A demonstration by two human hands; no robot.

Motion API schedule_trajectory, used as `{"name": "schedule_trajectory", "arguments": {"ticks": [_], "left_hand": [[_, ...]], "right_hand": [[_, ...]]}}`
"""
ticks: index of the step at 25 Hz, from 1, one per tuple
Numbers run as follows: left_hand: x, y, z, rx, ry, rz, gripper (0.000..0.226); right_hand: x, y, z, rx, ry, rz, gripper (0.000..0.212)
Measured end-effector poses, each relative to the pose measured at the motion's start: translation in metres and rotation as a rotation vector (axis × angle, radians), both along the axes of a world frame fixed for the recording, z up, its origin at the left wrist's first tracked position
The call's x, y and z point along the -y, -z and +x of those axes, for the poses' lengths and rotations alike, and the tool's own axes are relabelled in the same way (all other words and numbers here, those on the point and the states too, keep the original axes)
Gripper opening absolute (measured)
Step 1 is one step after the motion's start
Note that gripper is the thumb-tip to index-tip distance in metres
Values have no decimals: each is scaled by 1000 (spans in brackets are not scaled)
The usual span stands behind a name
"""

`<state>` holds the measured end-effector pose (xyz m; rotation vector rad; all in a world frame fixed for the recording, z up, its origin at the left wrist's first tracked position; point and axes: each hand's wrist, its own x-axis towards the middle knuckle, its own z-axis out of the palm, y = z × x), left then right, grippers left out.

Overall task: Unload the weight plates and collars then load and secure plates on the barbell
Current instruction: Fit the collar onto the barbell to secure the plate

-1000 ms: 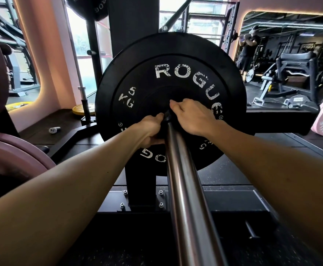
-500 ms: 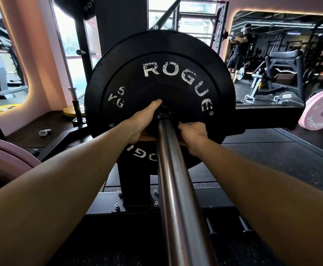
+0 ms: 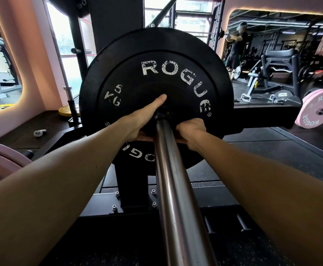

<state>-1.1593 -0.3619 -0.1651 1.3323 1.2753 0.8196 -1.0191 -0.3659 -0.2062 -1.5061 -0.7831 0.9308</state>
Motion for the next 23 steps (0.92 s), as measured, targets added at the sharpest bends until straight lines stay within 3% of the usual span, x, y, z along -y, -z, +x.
{"name": "schedule_trajectory", "arguments": {"ticks": [7,10,12,14,17,21,23], "left_hand": [[-11,13,1,95,-141,-8,50],[-11,14,-2,137,-105,-37,51],[-8,14,-2,143,-86,-64,54],[-8,16,-3,98,-186,16,66],[-6,15,-6,-1,-272,255,38],[7,-3,-7,-154,-240,344,7],[19,-15,-7,-246,-237,390,13]], "right_hand": [[-24,16,9,39,-16,23,38],[-15,10,6,50,-15,21,32],[9,-1,-1,97,-25,52,11],[24,-7,-4,137,-55,84,18],[40,-17,1,101,-141,156,18],[58,-36,16,143,-331,103,17],[70,-48,26,221,-387,85,19]]}}
